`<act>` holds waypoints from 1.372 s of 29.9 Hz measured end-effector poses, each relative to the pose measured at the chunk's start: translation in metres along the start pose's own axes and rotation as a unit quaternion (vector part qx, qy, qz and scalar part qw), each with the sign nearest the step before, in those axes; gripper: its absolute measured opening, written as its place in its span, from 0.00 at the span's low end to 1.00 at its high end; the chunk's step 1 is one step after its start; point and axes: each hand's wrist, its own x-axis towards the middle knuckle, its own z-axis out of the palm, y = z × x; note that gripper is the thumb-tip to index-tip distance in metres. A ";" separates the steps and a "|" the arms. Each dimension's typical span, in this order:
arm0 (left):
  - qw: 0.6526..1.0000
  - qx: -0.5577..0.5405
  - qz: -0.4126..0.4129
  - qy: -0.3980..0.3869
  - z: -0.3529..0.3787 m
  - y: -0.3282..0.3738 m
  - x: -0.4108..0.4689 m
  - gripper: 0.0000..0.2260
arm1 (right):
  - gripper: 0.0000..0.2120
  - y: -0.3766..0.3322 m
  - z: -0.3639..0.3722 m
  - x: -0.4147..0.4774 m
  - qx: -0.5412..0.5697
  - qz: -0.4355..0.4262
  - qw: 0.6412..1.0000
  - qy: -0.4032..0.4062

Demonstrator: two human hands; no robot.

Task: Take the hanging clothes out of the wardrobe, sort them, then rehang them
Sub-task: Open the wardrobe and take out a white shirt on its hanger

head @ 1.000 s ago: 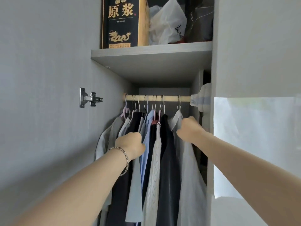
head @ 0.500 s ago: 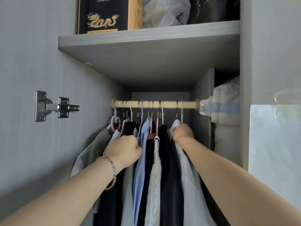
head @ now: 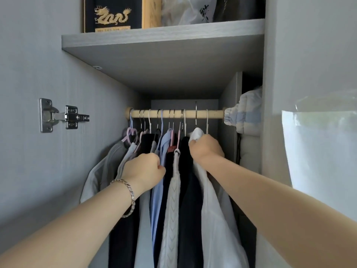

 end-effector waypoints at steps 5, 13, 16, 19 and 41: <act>0.998 -0.050 -0.007 -0.024 -0.011 0.008 -0.036 0.15 | 0.11 0.006 -0.025 -0.071 0.010 0.005 0.999 -0.042; 0.996 -0.051 0.073 -0.033 -0.026 0.023 -0.125 0.11 | 0.19 0.018 -0.064 -0.221 -0.038 0.062 0.997 -0.013; 0.990 -0.062 0.108 -0.070 -0.025 0.034 -0.171 0.13 | 0.19 0.025 -0.083 -0.289 -0.070 0.088 0.994 0.004; 0.978 -0.095 0.159 -0.097 -0.027 0.057 -0.221 0.10 | 0.19 0.039 -0.114 -0.360 -0.066 0.136 0.987 0.046; 0.780 -0.251 0.434 -0.375 -0.039 0.278 -0.661 0.12 | 0.23 0.096 -0.289 -0.845 -0.229 0.481 0.812 0.239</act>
